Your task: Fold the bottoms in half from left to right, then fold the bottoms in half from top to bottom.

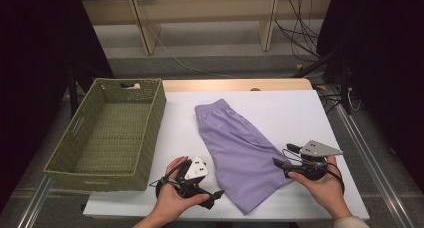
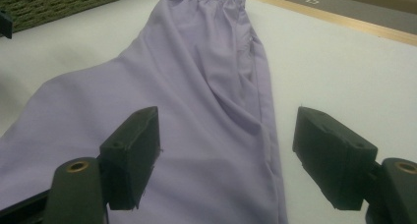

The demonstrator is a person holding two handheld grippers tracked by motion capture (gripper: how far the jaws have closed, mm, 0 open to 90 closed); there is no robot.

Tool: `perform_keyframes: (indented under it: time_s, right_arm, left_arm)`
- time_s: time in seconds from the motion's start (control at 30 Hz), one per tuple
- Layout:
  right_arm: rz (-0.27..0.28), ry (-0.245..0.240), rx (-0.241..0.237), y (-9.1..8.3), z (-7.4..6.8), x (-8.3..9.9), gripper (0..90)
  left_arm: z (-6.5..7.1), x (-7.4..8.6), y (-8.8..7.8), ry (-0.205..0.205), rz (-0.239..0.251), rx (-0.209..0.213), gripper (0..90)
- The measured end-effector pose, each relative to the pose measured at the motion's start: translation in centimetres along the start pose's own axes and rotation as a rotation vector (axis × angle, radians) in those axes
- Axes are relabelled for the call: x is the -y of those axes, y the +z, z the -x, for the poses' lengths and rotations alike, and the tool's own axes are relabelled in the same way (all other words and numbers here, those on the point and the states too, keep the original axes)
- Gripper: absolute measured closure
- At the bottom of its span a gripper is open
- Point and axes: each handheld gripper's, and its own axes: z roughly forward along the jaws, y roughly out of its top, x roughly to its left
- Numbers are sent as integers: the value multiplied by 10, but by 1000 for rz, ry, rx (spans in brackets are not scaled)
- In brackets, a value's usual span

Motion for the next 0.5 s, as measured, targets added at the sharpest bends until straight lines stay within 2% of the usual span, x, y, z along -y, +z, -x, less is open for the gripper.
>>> perform_keyframes:
  time_s: [0.2,0.33,0.5]
  right_arm:
    - [-7,0,2,1,0,0,269]
    - [-16,6,15,1,2,-1,267]
    - [-82,32,58,6,11,3,286]
  left_arm:
    - [-1,1,0,-2,-7,-6,0]
    - [0,2,2,-21,-12,-3,30]
    - [4,5,9,-21,-47,8,113]
